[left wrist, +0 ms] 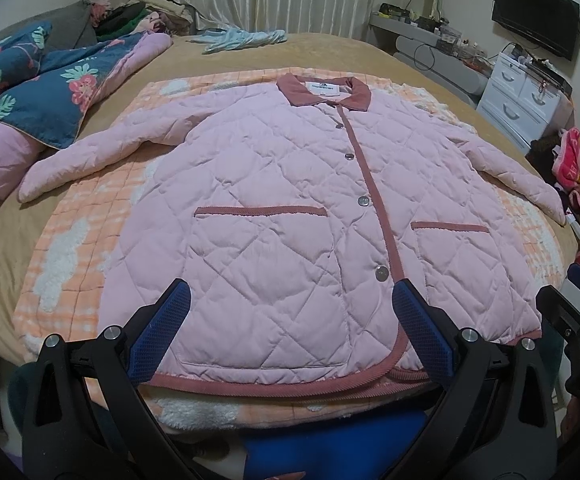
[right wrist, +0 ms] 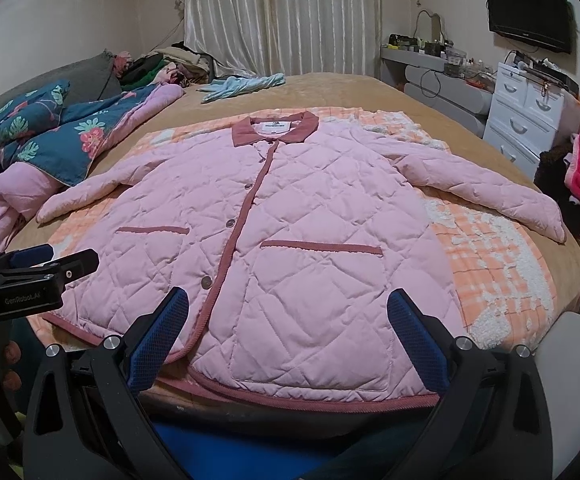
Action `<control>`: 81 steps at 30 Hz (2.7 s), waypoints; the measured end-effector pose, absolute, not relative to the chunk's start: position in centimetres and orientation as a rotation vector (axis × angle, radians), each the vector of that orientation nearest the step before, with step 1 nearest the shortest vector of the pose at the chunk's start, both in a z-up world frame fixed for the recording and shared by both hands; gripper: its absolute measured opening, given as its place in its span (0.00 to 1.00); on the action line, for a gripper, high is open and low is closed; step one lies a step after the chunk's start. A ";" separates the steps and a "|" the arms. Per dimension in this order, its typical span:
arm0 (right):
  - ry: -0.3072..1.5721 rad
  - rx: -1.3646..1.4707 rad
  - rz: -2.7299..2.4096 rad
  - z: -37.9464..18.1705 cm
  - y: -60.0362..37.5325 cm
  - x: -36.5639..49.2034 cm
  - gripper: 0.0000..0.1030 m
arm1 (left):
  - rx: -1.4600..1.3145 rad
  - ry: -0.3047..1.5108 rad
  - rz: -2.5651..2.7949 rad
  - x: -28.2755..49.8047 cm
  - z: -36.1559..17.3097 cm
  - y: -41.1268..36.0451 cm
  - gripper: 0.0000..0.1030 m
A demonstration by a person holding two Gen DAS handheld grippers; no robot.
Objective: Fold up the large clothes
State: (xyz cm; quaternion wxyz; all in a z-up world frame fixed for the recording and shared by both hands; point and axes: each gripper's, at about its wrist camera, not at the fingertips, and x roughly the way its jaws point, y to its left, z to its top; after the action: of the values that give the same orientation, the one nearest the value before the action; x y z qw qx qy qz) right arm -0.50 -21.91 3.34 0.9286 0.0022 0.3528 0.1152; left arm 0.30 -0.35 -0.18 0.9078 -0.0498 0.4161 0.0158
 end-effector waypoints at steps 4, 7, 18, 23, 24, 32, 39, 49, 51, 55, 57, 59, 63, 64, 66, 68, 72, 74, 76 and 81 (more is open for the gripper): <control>0.723 0.005 0.237 3.3 -21.9 -0.5 0.96 | -0.102 0.857 0.033 0.3 -0.2 -0.5 0.92; 0.724 0.004 0.237 3.3 -21.9 -0.5 0.96 | -0.099 0.854 0.031 0.5 -0.1 -0.3 0.92; 0.725 0.005 0.239 3.3 -21.9 -0.5 0.96 | -0.097 0.850 0.032 0.6 0.1 -0.3 0.92; 0.732 0.005 0.241 3.2 -21.9 -0.4 0.96 | -0.101 0.849 0.026 0.8 0.7 0.0 0.92; 0.733 0.007 0.238 3.2 -21.9 -0.3 0.96 | -0.103 0.849 0.024 0.9 0.8 0.1 0.92; 0.746 0.007 0.242 2.8 -21.9 0.2 0.96 | -0.115 0.846 0.016 1.3 0.7 0.6 0.92; 0.747 0.014 0.280 3.0 -21.6 1.1 0.96 | -0.124 0.854 0.023 2.5 0.4 1.1 0.92; 0.756 0.032 0.314 4.1 -20.7 4.3 0.96 | -0.126 0.876 0.009 4.6 0.8 1.3 0.92; 0.765 0.039 0.312 4.3 -20.8 5.3 0.96 | -0.124 0.871 0.010 5.2 1.2 1.4 0.92; 0.753 0.045 0.302 4.8 -21.0 6.5 0.96 | -0.120 0.873 0.006 6.3 1.5 1.4 0.92; 0.744 0.044 0.294 5.0 -21.1 7.1 0.96 | -0.125 0.877 0.004 6.9 1.7 1.4 0.92; 0.742 0.043 0.286 5.2 -21.2 8.0 0.96 | -0.136 0.880 0.001 7.6 1.8 1.5 0.92; 0.739 0.053 0.280 5.7 -21.5 9.5 0.96 | -0.147 0.887 0.011 9.0 2.1 1.9 0.92; 0.741 0.058 0.283 5.7 -21.6 9.9 0.96 | -0.148 0.887 0.010 9.4 2.1 2.0 0.92; 0.743 0.059 0.271 5.9 -21.8 10.7 0.96 | -0.146 0.885 0.011 9.9 2.3 2.0 0.92; 0.745 0.062 0.270 6.1 -21.8 11.3 0.96 | -0.148 0.879 0.006 10.6 2.4 2.0 0.92; 0.753 0.069 0.264 6.4 -22.1 12.7 0.96 | -0.193 0.877 0.000 12.2 2.8 2.6 0.92; 0.753 0.068 0.255 6.6 -22.2 13.4 0.96 | -0.211 0.880 0.007 13.2 2.9 2.9 0.92; 0.751 0.076 0.247 6.8 -22.4 14.1 0.96 | -0.218 0.881 0.010 14.1 3.2 3.0 0.92; 0.736 0.092 0.216 7.4 -23.3 15.9 0.96 | -0.218 0.872 0.010 15.9 3.8 2.7 0.92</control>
State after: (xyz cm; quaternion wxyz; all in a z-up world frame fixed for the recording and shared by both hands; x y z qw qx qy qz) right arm 15.94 -23.31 7.39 0.9263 0.0448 0.3591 0.1054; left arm 15.92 2.71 3.80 0.9008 -0.1053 0.4213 0.0047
